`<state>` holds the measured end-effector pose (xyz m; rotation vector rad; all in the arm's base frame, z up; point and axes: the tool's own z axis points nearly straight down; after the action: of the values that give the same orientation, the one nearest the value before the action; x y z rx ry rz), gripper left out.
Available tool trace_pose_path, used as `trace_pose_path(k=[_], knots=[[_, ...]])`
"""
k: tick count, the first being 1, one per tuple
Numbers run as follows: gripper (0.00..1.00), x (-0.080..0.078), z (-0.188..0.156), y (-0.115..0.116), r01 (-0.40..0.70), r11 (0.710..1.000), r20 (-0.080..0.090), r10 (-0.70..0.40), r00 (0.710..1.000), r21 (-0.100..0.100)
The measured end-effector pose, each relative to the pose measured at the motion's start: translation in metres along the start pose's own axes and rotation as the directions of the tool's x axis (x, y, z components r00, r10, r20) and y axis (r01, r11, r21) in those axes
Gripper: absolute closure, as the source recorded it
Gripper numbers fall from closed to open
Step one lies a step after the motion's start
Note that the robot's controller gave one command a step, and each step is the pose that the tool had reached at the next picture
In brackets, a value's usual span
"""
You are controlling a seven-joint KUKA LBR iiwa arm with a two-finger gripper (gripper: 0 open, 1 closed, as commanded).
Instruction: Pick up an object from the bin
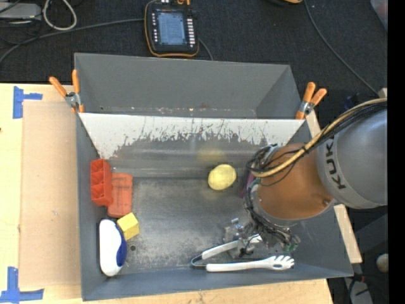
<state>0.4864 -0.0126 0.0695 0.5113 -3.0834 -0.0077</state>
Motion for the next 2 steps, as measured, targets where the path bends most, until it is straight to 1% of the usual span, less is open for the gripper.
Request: trace_pose_path(k=[1, 2], knots=[[1.00, -0.001, 0.000, -0.023, -0.036, 0.999, 0.002, 0.036, 0.999, -0.001], [1.00, -0.002, -0.001, -0.038, -0.048, 0.999, 0.003, 0.048, 0.999, -0.002]])
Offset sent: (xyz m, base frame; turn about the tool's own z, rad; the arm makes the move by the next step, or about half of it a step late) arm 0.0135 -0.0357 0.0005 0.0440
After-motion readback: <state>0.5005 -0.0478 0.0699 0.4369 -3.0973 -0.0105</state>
